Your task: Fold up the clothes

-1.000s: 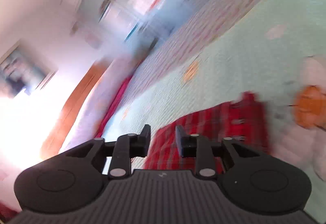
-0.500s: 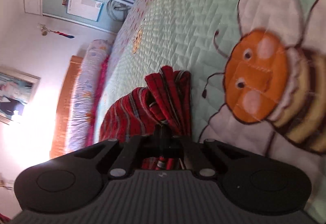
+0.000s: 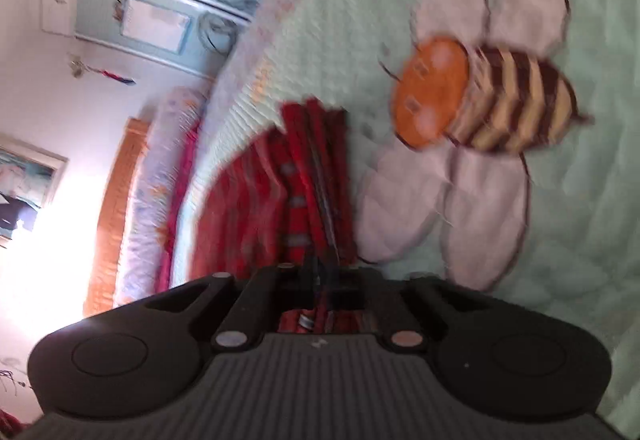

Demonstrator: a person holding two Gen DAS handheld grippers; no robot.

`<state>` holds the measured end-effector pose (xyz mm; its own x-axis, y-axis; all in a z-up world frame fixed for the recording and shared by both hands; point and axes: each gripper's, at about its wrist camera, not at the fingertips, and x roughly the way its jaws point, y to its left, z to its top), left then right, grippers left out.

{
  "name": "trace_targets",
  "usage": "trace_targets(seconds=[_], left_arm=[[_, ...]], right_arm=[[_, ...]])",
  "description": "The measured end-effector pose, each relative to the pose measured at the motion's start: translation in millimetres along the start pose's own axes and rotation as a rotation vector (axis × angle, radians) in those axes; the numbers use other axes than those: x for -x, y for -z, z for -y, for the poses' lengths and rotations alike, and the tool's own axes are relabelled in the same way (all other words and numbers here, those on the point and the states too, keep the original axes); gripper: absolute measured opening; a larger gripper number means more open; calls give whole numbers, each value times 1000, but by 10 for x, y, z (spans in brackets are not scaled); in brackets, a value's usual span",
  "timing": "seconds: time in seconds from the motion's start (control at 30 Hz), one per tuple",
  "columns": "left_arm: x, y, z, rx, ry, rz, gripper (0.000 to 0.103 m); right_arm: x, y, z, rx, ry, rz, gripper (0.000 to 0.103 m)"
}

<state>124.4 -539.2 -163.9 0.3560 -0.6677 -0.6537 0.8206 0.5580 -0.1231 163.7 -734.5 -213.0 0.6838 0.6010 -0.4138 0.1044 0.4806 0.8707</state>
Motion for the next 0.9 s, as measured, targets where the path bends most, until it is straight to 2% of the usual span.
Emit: trace_targets(seconds=[0.1,0.2,0.27,0.3,0.37,0.47,0.53,0.6,0.67,0.73,0.8,0.9], left_arm=[[111,48,-155,64,-40,8,69],[220,98,-310,126,-81,15,69],[292,132,-414,168,-108,20,69],[328,148,-465,189,-122,23,69],[362,179,-529,213,-134,23,69],[347,219,-558,219,-126,15,69],[436,179,-598,250,-113,28,69],[570,107,-647,267,-103,60,69],[690,24,-697,258,-127,87,69],[767,-62,-826,263,-154,113,69],[762,-146,-999,277,-177,114,69],[678,-193,-1224,258,-217,106,69]], right_arm=[[-112,-62,-247,51,-93,-23,14],[-357,-290,-260,55,-91,-28,20],[-547,-436,-178,32,-84,-23,20],[-587,-488,-112,14,-73,-18,18],[-641,-547,-4,-13,-45,-3,1],[-498,-304,-75,-32,-80,-6,0],[-402,-141,-123,-45,-104,-8,12],[-307,21,-170,-58,-127,-9,18],[-212,184,-218,-71,-151,-11,26],[-116,346,-265,-84,-174,-12,40],[-21,509,-313,-97,-198,-14,45],[8,857,-313,-88,-183,-75,45]])
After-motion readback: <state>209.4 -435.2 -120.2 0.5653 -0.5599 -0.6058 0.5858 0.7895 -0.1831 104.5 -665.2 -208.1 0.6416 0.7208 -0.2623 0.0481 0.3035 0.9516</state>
